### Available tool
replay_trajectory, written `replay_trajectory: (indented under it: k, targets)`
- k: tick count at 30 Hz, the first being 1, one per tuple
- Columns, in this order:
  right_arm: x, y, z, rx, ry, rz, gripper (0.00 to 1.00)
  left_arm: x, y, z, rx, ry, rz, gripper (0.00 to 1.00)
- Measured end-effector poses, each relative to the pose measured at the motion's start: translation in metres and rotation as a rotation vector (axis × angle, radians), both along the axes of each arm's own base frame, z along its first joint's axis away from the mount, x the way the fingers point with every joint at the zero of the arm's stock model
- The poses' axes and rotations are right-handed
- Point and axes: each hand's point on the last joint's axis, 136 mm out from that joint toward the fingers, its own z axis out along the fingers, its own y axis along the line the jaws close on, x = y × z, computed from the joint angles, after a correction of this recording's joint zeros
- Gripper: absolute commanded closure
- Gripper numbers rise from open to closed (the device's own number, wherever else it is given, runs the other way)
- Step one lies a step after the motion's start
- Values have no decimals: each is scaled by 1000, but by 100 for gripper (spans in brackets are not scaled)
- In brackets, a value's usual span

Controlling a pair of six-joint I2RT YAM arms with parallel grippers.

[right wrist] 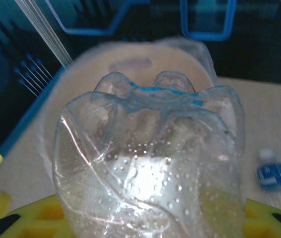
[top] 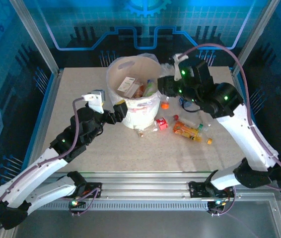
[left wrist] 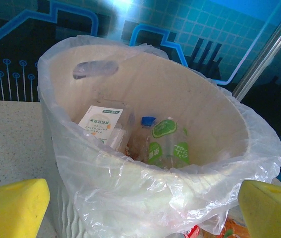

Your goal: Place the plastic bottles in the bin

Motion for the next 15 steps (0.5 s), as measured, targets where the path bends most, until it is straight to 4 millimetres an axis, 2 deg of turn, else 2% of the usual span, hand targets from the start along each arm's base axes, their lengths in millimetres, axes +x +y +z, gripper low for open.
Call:
replay_trajectory:
  k: [4,7,11,15]
  targets:
    - [24,30,21,26,-47,53,67,-2,1,3,-20,-3,2,1]
    - [45,53,22,30,-51,84,67,-2,1,3,-22,-4,2,1]
    - [72,84,7,20,-32,114,67,-2,1,3,-22,-4,2,1]
    - [93,105,-25,-11,23,128,67,-2,1,3,-27,-2,3,1]
